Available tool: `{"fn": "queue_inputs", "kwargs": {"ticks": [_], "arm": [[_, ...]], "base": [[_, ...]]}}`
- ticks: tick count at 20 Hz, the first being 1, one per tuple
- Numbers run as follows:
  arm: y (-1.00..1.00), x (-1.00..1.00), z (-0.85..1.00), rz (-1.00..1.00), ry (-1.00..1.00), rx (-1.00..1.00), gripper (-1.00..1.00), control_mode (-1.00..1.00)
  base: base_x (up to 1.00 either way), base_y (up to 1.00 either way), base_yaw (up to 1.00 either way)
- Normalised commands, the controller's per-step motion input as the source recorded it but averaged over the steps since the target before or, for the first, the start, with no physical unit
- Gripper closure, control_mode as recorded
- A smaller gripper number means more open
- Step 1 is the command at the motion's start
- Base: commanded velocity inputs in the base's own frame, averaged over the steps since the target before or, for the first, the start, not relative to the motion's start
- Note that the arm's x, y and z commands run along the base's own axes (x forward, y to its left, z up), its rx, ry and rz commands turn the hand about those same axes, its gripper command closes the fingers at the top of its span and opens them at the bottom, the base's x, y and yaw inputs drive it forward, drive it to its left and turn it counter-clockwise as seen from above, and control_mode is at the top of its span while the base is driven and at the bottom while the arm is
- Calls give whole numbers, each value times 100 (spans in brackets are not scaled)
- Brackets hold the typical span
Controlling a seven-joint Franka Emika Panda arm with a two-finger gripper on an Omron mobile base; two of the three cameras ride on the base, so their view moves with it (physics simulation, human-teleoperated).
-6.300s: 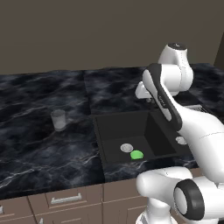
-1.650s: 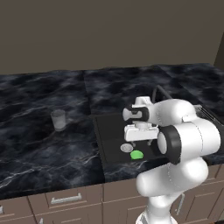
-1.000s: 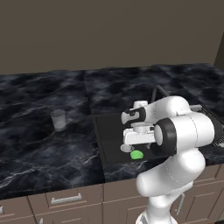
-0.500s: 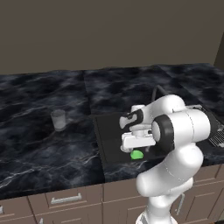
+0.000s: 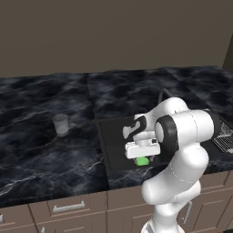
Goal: Move any existing items from the left basin to the right basin for drying. Then move the glass cup from the counter to the left basin of the sink for washing.
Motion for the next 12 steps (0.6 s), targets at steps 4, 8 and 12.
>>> {"fn": "queue_inputs", "kwargs": {"ticks": [4,8,12], "arm": [[7,8,-19,0,0,-2,-100,-100],[4,9,-18,0,0,-1,-100,-100],[1,7,-16,0,0,0,-100,-100]], "base": [[0,0,0],[0,0,0],[0,0,0]]}}
